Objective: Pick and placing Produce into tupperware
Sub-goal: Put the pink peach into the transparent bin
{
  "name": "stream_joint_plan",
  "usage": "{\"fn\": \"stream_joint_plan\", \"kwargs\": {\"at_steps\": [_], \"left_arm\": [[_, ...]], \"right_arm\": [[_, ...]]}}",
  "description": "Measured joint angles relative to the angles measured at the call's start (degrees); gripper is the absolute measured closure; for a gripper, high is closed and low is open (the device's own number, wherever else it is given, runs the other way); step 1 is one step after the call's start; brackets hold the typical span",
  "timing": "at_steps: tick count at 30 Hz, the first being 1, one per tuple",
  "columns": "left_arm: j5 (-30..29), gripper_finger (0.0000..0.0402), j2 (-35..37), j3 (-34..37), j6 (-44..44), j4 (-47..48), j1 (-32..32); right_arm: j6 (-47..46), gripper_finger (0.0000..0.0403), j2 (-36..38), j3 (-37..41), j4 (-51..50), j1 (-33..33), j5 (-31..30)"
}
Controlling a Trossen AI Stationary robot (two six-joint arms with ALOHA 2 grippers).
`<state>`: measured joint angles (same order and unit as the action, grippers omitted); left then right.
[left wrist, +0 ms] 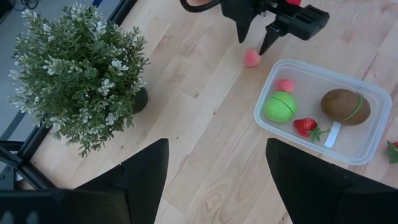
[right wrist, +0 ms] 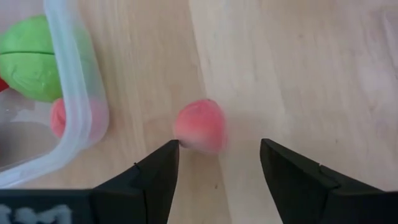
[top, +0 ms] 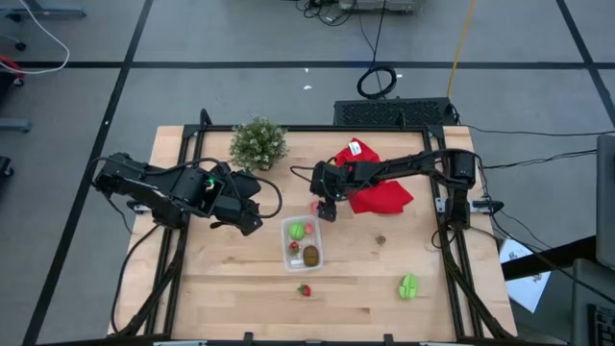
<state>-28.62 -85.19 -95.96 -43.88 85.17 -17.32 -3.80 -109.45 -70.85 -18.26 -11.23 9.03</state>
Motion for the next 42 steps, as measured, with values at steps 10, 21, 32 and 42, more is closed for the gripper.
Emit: {"fn": "stream_joint_plan", "kwargs": {"at_steps": [10,21,32,42], "left_arm": [[0.0,0.0128,0.0,0.0,0.04,0.0,0.0],[-0.02,0.0128,0.0,0.0,0.31,0.0,0.07],[-0.5,0.0128,0.0,0.0,0.7,0.0,2.36],[-0.48,0.0128,0.0,0.0,0.7,0.02,3.93]], "right_arm": [[0.18,0.0188,0.0,0.0,0.22,-2.02,-0.03],[3.2,0.0188,0.0,0.02,0.45,-1.18,0.22],[4.51,0.0188,0.0,0.02,2.21,-1.51,0.26],[4.73,0.0188,0.02,0.02,3.87,-1.57,3.37]]}}
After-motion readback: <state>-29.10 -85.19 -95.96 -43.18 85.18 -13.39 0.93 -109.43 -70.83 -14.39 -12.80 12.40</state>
